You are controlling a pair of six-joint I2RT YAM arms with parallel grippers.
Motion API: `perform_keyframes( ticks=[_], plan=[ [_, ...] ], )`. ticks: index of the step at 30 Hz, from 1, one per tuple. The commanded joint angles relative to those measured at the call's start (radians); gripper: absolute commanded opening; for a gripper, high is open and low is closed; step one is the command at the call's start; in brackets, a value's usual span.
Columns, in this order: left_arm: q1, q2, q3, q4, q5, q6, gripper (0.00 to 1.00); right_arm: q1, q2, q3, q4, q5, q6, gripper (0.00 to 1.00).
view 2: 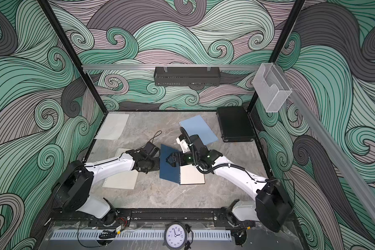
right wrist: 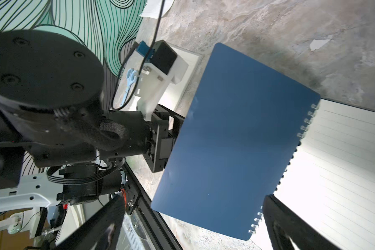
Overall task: Tear off pages from different notebooks
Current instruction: Open the notebook at the center of the board.
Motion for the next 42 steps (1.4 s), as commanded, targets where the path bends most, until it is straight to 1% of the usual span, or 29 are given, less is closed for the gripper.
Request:
perform_keyframes(
  ticks=[1, 5, 11, 14, 23, 32, 42],
  plan=[
    [0.026, -0.004, -0.006, 0.003, -0.007, 0.03, 0.58, -0.035, -0.012, -0.038, -0.014, 0.039, -0.012, 1.0],
    [0.053, 0.009, -0.022, 0.023, -0.002, 0.055, 0.58, -0.087, -0.002, -0.083, -0.03, 0.064, -0.02, 0.99],
    [0.095, 0.014, -0.019, 0.0, -0.013, 0.07, 0.58, -0.16, 0.058, -0.131, -0.054, 0.064, -0.029, 0.9],
    [0.113, 0.013, -0.013, -0.018, -0.025, 0.073, 0.58, -0.18, 0.084, -0.142, -0.076, 0.095, -0.034, 0.86],
    [0.122, -0.004, 0.008, -0.054, -0.037, 0.089, 0.58, -0.255, 0.113, -0.157, -0.102, 0.144, -0.046, 0.79],
    [0.121, -0.006, 0.003, -0.046, 0.0, 0.093, 0.58, -0.287, 0.152, -0.153, -0.115, 0.166, -0.061, 0.73],
    [0.119, 0.002, -0.002, -0.031, 0.03, 0.096, 0.57, -0.292, 0.18, -0.147, -0.124, 0.198, -0.063, 0.71]
  ],
)
